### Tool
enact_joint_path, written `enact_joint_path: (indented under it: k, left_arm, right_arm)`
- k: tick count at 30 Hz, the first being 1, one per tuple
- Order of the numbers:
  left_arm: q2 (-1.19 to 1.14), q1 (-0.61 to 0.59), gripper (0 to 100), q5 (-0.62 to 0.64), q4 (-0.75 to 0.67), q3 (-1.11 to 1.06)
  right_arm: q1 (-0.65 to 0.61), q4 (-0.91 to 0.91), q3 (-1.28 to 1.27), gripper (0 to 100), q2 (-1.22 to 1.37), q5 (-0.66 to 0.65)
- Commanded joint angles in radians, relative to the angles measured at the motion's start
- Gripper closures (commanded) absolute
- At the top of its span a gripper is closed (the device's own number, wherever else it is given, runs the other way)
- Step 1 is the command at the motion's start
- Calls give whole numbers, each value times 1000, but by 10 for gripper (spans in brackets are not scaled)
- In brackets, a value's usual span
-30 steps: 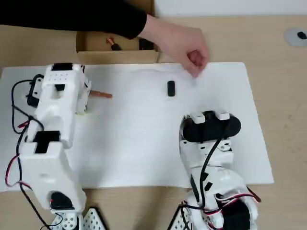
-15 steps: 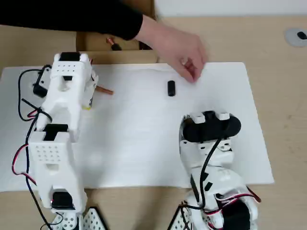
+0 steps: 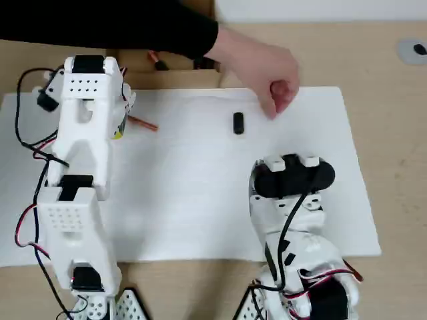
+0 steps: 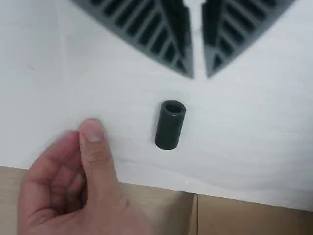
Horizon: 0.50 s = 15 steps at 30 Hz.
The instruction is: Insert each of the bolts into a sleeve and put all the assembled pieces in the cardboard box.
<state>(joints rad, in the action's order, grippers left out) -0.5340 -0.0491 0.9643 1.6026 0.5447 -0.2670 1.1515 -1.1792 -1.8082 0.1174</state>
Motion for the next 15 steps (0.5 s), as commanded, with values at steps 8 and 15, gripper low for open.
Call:
enact_joint_path:
  k: [8, 15]
  left_arm:
    - [-70, -17, 987, -153, -196, 52]
    - [-74, -14, 953, -181, -242, 52]
  right_arm:
    - [16, -2, 22, 988, 8, 2]
    - [16, 11, 25, 988, 10, 2]
